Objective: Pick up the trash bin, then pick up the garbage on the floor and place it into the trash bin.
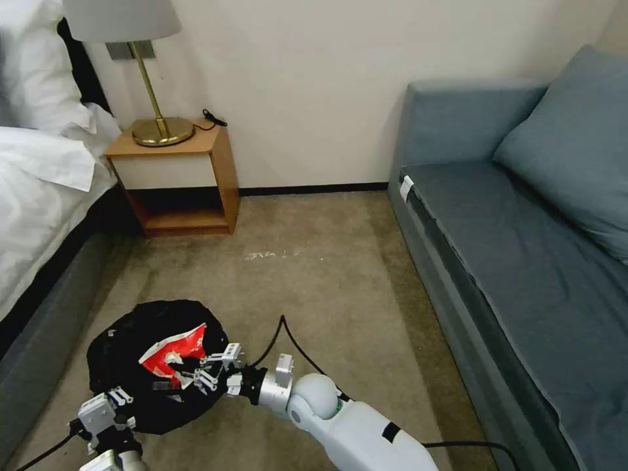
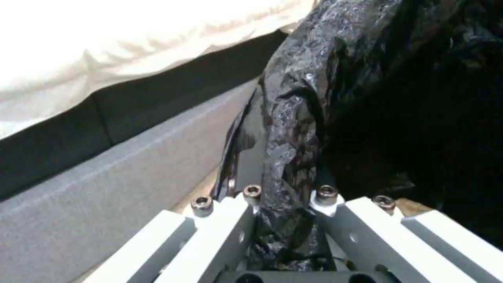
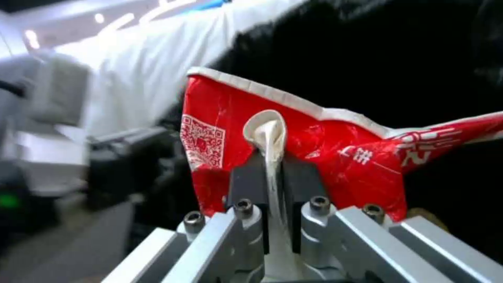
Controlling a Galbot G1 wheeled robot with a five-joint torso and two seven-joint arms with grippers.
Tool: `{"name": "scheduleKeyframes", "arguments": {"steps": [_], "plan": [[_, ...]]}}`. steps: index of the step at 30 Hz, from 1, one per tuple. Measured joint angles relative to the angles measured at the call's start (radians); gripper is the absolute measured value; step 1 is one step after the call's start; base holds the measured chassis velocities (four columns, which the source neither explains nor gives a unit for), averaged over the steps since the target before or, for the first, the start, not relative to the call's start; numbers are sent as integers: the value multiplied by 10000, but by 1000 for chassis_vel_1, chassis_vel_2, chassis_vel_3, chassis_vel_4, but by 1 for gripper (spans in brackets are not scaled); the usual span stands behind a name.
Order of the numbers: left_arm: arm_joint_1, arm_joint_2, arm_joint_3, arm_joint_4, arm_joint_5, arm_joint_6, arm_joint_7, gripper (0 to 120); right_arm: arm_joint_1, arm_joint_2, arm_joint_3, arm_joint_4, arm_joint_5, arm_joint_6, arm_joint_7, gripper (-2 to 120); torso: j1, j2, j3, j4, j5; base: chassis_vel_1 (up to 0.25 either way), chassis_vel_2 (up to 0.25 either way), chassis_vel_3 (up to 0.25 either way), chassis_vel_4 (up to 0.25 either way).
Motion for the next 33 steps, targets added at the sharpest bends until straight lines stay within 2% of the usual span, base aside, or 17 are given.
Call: {"name": "scheduleKeyframes", "arguments": {"steps": [8,10,11,18,19,23,27,28,33], "plan": [[-69,1,11,-40,-1,134,155,3,1042,636,-480,-1544,-941,289,1046,7,0,0,0,0,0,0,0,0,0],[-117,1,14,-40,-5,137,192,3,1192,854,-561,-2110,-1746,580,1874,17,0,0,0,2,1,0,0,0,0],[-117,1,14,-40,-5,137,192,3,1192,854,-561,-2110,-1746,580,1874,17,0,0,0,2,1,0,0,0,0],[-217,2,9,247,-28,48,204,3,1339,910,-938,-2392,-2352,692,2690,42,0,0,0,1,0,0,0,0,0],[-217,2,9,247,-28,48,204,3,1339,910,-938,-2392,-2352,692,2690,42,0,0,0,1,0,0,0,0,0],[-283,2,8,426,-36,-13,227,3,1414,899,-884,-2260,-2306,691,2924,64,0,0,0,0,0,0,0,0,0],[-330,2,-10,474,-44,-18,229,3,1412,820,-841,-2057,-2184,689,2915,71,-1,0,0,1,2,0,0,0,0],[-389,2,-32,537,-59,-18,235,3,1376,684,-788,-1782,-2048,691,2842,79,0,1,0,0,1,0,0,0,0],[-491,3,-142,653,-141,-8,172,3,1186,332,-361,-1151,-1770,771,2408,96,0,1,0,1,2,0,0,0,0]]}}
